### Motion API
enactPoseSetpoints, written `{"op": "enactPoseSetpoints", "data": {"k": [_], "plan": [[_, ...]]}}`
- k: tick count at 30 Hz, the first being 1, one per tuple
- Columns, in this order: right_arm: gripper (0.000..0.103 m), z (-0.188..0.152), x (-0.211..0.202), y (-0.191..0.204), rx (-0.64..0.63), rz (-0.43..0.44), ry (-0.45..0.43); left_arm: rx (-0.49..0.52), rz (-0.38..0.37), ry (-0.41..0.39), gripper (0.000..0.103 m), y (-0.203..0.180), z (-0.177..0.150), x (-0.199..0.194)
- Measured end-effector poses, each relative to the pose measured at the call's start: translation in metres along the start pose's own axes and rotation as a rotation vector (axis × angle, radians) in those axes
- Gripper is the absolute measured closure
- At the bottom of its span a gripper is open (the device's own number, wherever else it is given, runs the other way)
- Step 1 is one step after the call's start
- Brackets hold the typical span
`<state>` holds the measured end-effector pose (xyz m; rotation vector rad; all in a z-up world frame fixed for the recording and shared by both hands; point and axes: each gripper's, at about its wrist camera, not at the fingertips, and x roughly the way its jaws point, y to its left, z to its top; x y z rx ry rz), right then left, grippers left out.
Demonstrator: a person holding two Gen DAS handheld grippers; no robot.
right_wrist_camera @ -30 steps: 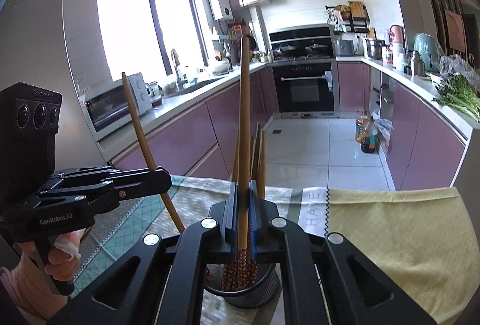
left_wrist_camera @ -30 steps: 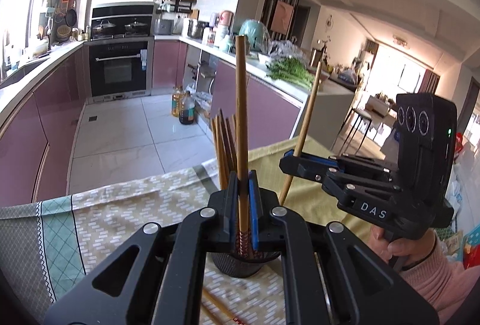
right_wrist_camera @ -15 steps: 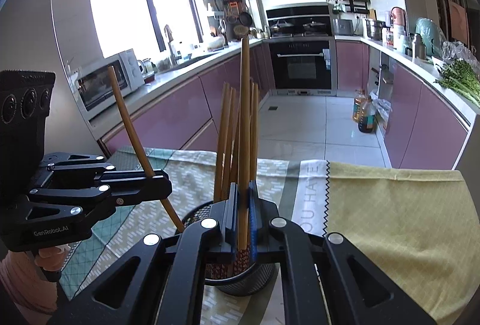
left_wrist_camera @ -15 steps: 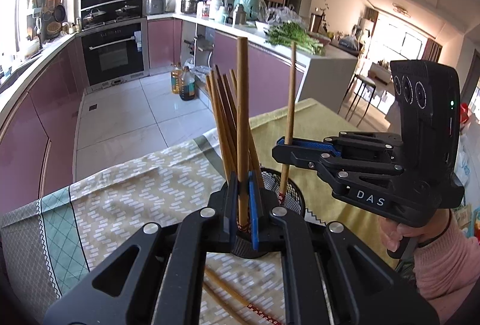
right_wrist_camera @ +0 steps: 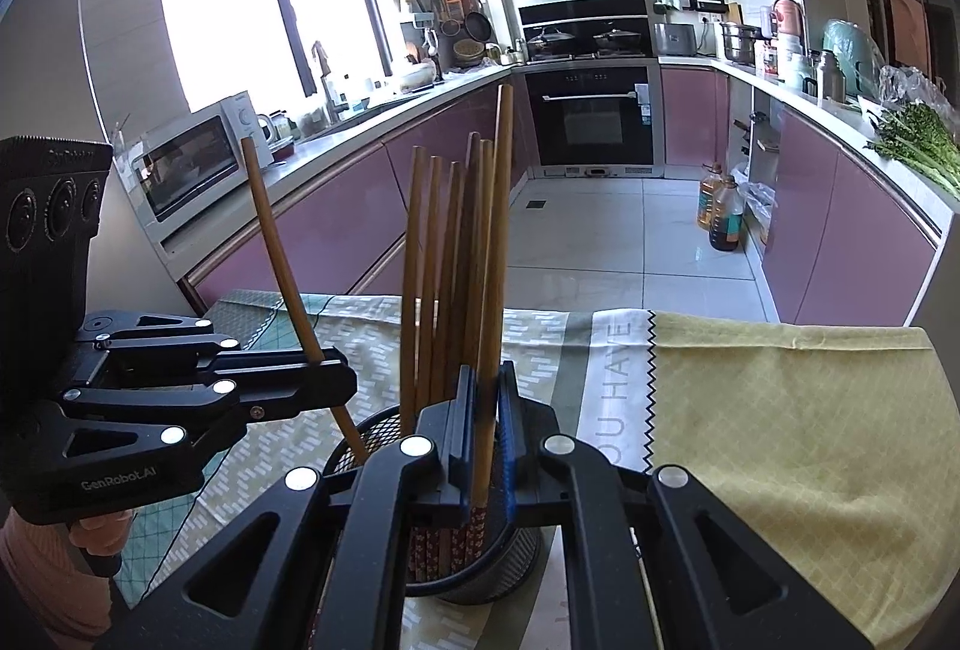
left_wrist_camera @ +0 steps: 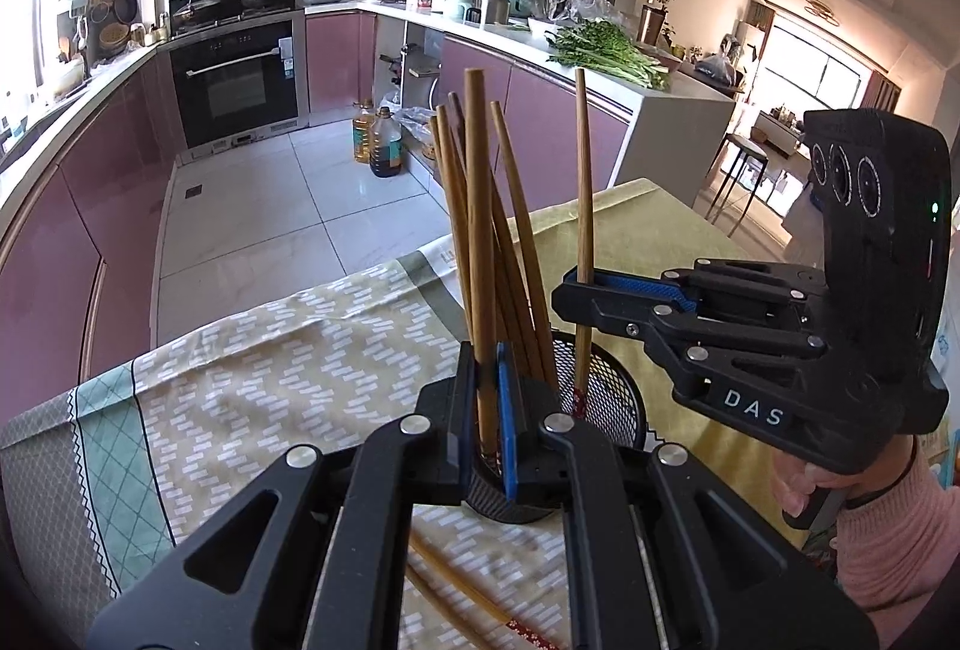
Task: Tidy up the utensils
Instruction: 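Lower the chopstick into the mesh cup and open the right gripper, then move the right gripper back over the last two chopsticks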
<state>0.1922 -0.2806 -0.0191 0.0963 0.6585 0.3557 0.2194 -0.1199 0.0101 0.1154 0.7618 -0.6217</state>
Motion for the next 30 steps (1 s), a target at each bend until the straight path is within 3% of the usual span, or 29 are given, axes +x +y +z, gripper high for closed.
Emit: {"op": "enactPoseSetpoints", "data": {"k": [11,18,27,30], "plan": [[0.094,-0.001,0.005,-0.006,0.033,-0.005,0.006,-0.060,-0.015,0.011,0.092,0.010,-0.006,0.007],[0.089,-0.004,-0.006,-0.006,0.040,-0.003,-0.016,-0.073,0.014,-0.060,0.090,0.012,-0.017,-0.016],[0.074,-0.018,-0.054,0.020,-0.044,0.077,-0.095,-0.074,0.086,-0.199,0.070,0.011,-0.054,-0.074],[0.069,-0.030,-0.066,0.035,-0.094,0.129,-0.096,-0.094,0.120,-0.213,0.057,0.016,-0.071,-0.086]]}}
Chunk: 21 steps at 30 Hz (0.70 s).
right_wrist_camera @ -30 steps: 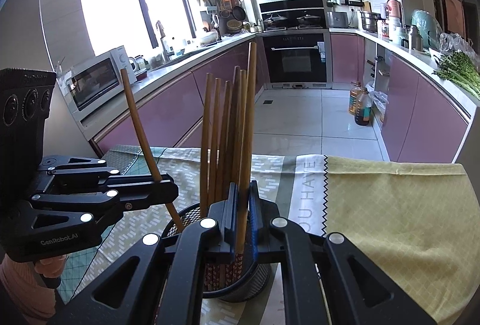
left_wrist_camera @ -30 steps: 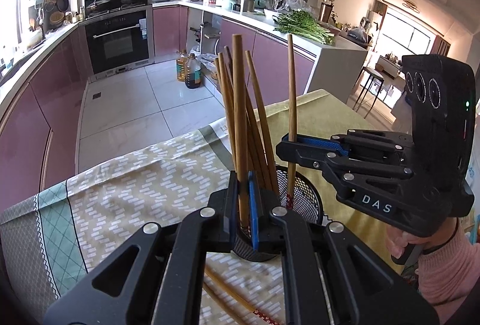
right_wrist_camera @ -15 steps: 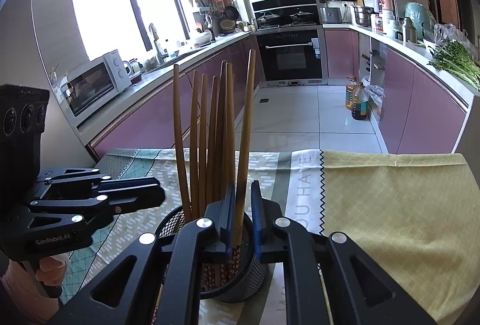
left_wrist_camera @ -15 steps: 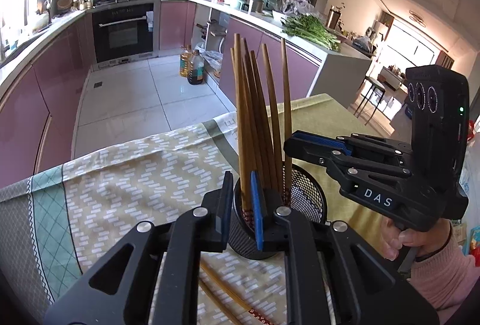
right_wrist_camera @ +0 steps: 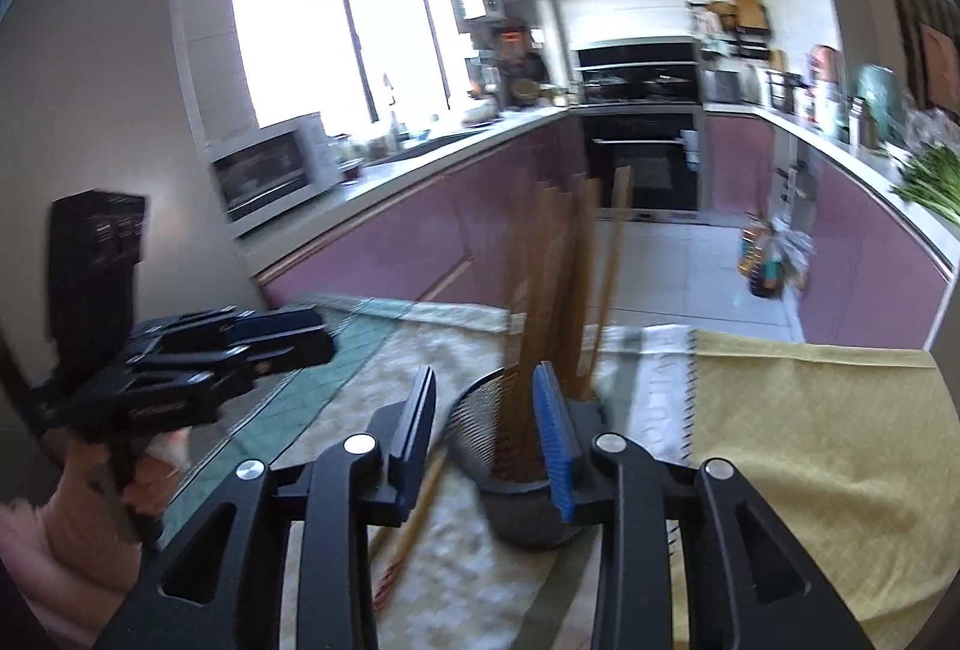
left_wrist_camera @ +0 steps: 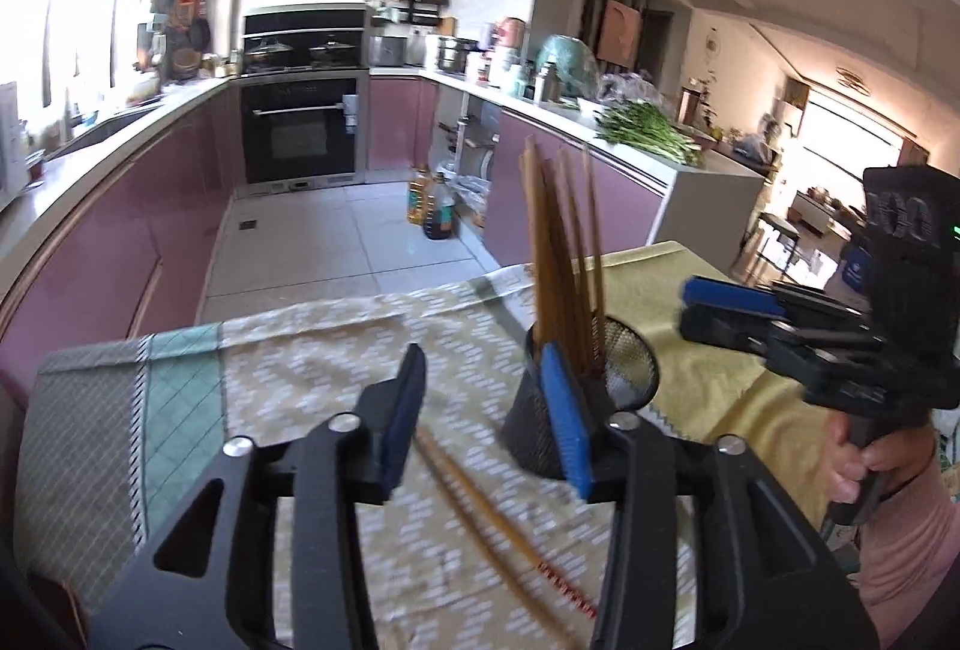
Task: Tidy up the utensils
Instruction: 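Move the right gripper back over the last two chopsticks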
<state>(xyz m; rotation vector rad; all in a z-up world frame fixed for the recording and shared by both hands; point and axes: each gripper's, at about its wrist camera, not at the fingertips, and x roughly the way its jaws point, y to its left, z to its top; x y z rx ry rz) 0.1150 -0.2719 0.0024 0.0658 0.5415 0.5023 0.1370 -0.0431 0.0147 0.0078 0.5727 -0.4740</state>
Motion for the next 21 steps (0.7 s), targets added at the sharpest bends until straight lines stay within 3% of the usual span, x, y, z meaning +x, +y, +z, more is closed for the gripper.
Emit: {"op": "enactPoseSetpoints", "data": {"k": [2,10,21], "plan": [[0.066,-0.012,0.001,0.010,-0.015,0.038,0.032,-0.010,0.019,-0.001,0.046,0.005,-0.009,-0.007],[0.066,-0.061,0.043,0.027,0.018,0.073,0.212,-0.047,0.079,0.059,0.031,0.016,-0.050,-0.015],[0.067,-0.096,0.076,0.039,0.046,0.058,0.337,-0.112,0.076,0.179,0.032,0.022,-0.089,0.006]]}}
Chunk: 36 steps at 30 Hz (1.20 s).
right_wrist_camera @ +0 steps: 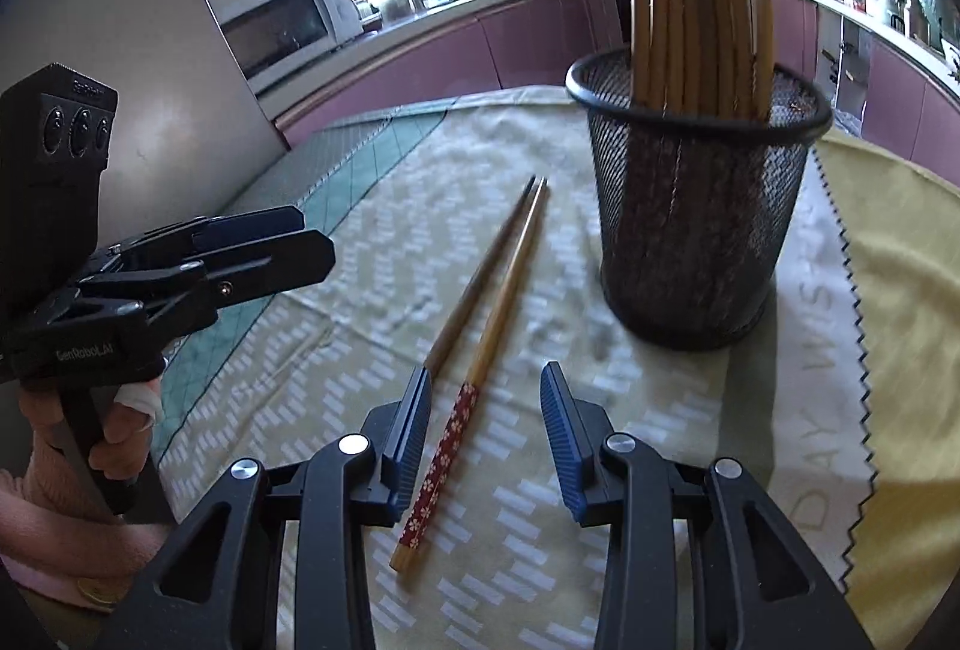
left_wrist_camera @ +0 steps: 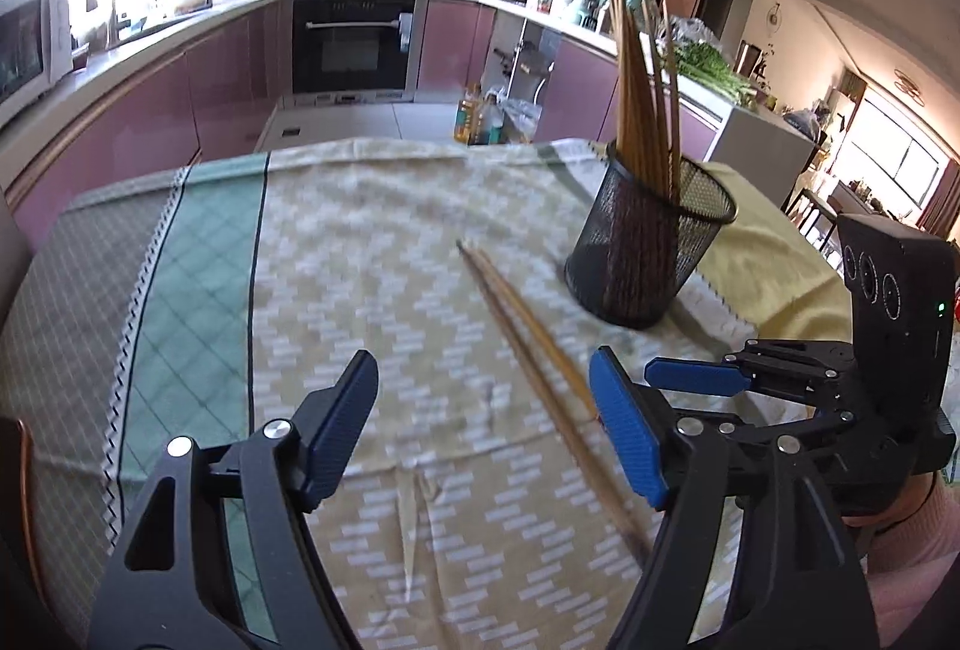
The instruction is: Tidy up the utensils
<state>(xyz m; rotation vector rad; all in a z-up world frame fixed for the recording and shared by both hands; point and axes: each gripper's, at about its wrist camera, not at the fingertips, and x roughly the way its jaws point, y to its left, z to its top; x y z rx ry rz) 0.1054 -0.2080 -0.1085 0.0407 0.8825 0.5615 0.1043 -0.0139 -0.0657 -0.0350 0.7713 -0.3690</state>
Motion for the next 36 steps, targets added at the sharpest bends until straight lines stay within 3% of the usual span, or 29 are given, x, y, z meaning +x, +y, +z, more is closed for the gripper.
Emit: {"op": "enactPoseSetpoints", "data": {"k": [19,31,36], "plan": [[0.082,-0.010,0.005,0.007,0.007,-0.049,0.018,0.043,-0.009,0.103,0.051,-0.017,-0.020,0.032],[0.096,-0.014,0.000,-0.002,0.057,-0.035,0.024,0.072,-0.041,0.162,0.070,-0.031,-0.021,0.055],[0.096,-0.017,-0.002,-0.006,0.081,-0.024,0.023,0.066,-0.047,0.167,0.080,-0.032,-0.019,0.059]]}}
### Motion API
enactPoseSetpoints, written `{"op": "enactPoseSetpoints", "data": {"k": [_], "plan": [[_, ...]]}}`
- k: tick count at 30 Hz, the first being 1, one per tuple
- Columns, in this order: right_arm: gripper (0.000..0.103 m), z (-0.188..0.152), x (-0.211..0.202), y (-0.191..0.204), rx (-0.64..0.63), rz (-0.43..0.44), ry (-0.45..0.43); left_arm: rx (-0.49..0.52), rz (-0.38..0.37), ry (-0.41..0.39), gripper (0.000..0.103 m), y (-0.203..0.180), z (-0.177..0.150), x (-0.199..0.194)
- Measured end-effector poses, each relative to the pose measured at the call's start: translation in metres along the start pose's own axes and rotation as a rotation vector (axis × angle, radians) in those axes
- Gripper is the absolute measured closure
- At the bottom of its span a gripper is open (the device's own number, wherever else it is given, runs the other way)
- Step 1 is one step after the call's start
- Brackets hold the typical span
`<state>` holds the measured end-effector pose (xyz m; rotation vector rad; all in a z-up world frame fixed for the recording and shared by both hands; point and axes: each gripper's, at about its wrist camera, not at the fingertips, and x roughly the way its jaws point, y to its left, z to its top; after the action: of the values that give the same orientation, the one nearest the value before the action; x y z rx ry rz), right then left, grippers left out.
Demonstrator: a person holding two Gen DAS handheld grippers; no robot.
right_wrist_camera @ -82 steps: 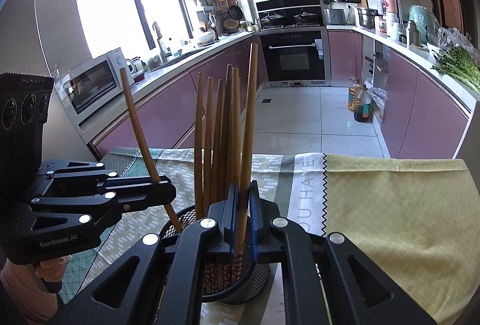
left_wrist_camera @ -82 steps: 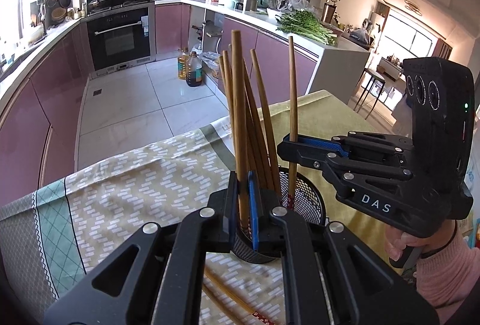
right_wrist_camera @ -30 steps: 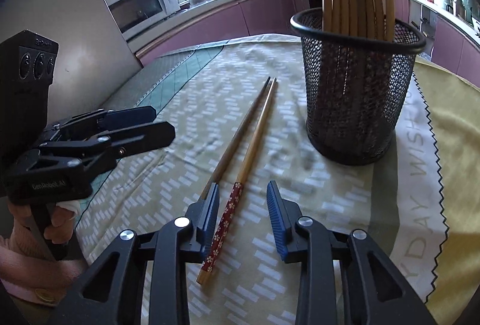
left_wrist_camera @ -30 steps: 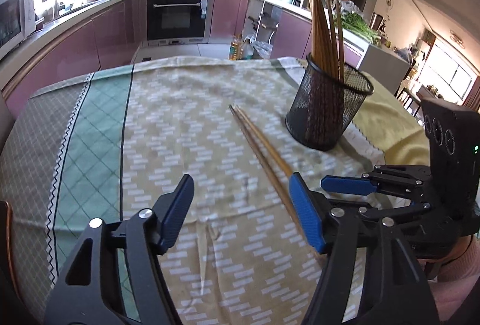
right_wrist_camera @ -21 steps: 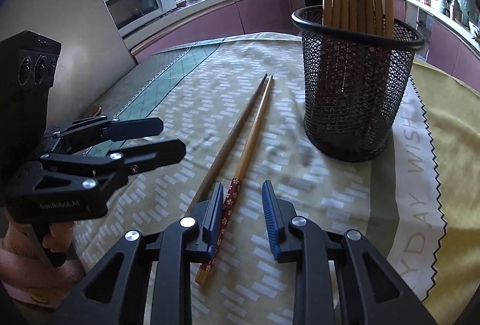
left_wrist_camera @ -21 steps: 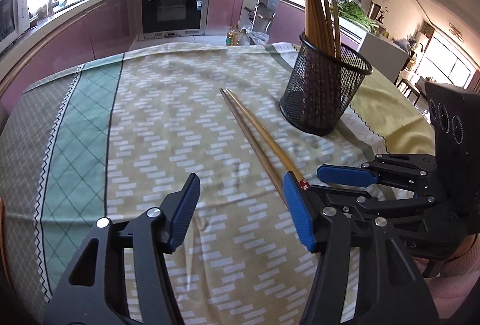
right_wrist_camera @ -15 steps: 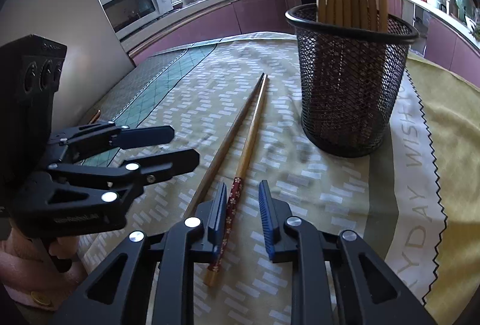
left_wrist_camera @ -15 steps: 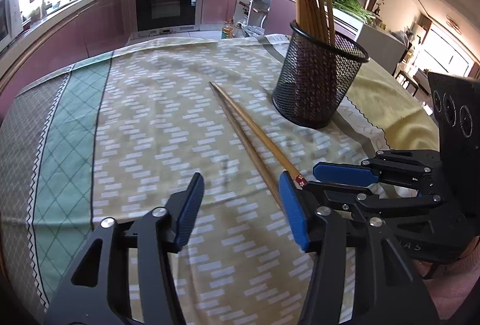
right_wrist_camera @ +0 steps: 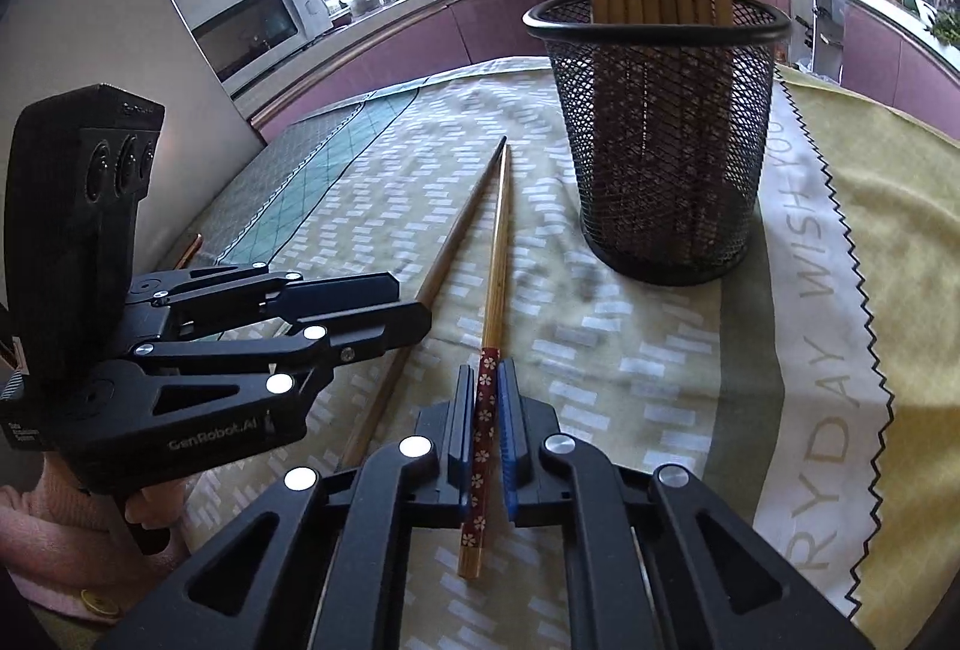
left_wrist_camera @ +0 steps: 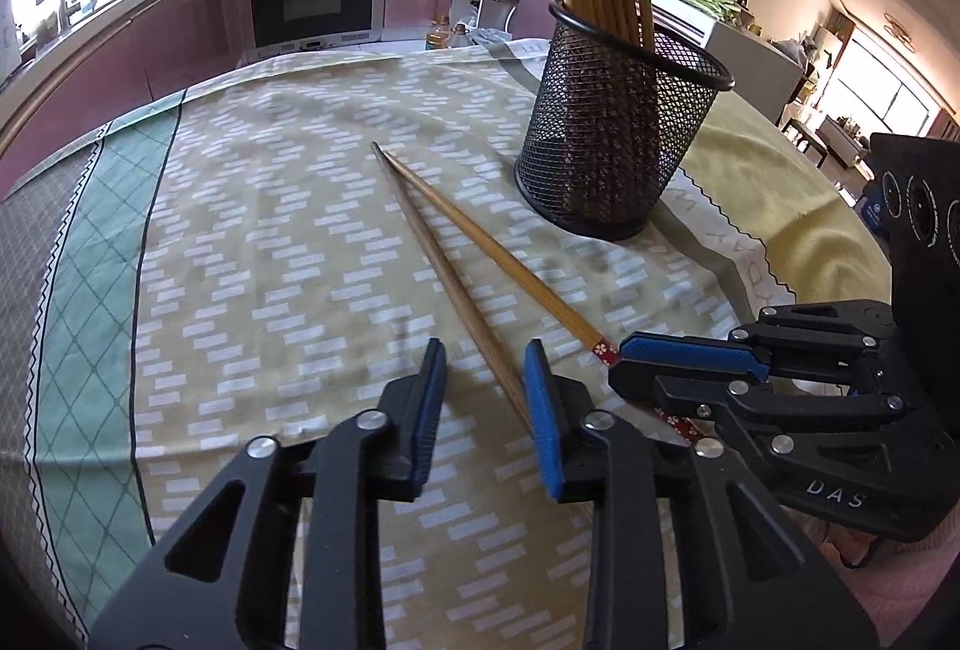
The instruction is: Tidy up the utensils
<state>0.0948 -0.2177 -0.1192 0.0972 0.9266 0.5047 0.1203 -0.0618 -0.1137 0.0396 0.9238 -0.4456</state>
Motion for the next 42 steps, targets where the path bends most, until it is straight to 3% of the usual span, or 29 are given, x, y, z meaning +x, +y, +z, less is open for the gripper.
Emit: {"op": "enactPoseSetpoints", "data": {"k": [4,15,20,22,38,42], "plan": [[0.096,-0.004,-0.002,0.000,-0.006,-0.001,0.006,-0.012,-0.020,0.006,0.091,0.002,-0.001,-0.001],[0.094,-0.019,-0.014,0.012,-0.053,0.042,0.056,-0.019,-0.031,0.021,0.091,0.003,-0.018,-0.015],[0.092,-0.015,-0.015,0.015,-0.069,0.027,0.043,-0.012,-0.027,0.020,0.086,0.002,-0.022,-0.020],[0.086,-0.008,-0.012,0.017,-0.074,0.016,0.032,-0.016,-0.008,0.008,0.083,0.004,-0.020,-0.021],[0.086,0.027,0.023,0.021,-0.144,-0.063,0.024,-0.020,0.022,-0.002,0.079,0.015,-0.004,-0.009],[0.091,0.028,0.024,0.018,-0.124,-0.060,0.019,-0.006,0.029,0.003,0.079,0.013,-0.001,-0.005]]}}
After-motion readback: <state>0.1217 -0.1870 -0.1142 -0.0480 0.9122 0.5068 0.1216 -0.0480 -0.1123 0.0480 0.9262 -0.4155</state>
